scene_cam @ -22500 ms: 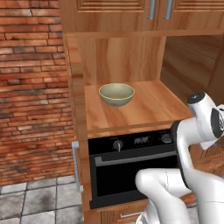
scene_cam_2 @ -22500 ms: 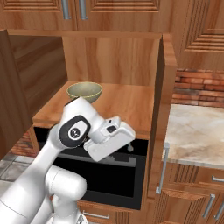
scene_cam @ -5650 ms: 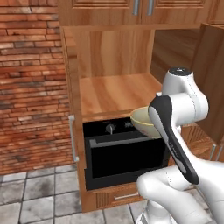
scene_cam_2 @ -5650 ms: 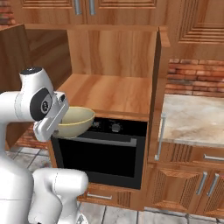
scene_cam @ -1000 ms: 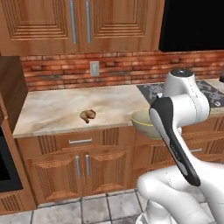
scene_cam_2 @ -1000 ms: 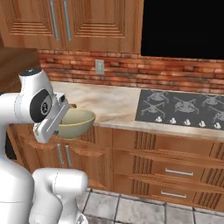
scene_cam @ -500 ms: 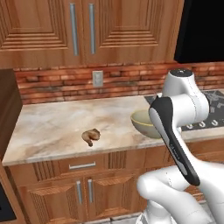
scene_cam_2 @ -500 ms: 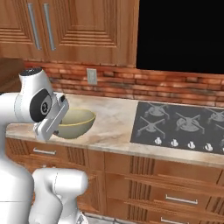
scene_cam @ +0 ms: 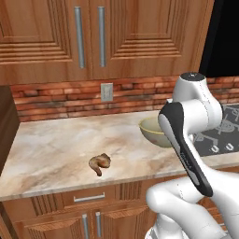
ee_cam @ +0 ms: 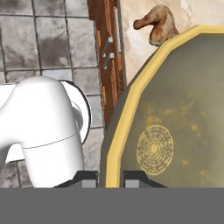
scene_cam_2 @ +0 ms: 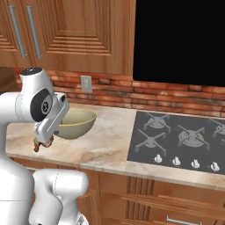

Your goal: Retrieve the bowl from the cabinet, then place the raw meat into the bowl to avoid contamination.

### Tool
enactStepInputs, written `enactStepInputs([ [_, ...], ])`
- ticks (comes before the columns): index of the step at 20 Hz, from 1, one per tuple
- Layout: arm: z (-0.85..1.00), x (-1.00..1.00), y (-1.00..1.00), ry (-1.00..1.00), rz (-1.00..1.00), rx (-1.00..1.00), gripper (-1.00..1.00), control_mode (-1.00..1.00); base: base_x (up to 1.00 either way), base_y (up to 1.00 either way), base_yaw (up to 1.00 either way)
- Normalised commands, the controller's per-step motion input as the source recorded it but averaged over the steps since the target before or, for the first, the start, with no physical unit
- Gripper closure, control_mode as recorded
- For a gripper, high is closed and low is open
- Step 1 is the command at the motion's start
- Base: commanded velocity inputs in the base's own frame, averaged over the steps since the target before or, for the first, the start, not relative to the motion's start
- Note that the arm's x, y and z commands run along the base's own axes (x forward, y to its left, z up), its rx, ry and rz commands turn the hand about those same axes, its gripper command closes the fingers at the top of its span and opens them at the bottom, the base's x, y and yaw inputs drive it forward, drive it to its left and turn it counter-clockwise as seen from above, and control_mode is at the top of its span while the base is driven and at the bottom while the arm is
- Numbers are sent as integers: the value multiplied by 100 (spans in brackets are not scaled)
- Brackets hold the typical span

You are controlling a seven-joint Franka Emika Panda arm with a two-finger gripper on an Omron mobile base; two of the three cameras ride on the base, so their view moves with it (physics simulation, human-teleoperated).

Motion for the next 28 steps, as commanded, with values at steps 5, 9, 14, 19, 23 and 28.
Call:
enactStepInputs([
  [5, 0, 0, 0, 0, 0, 0, 100, 100, 18, 0, -4],
  [9, 0, 0, 0, 0, 0, 0, 100, 100, 25, 0, -5],
  [14, 0, 0, 0, 0, 0, 0, 100, 100, 27, 0, -5],
  [19, -2, 18, 0, -1, -1, 0, 100, -100, 5, 0, -1],
  [23, -2, 19, 0, -1, 0, 0, 100, -100, 0, 0, 0],
  [28, -8, 31, -3, 0, 6, 1, 100, -100, 0, 0, 0],
])
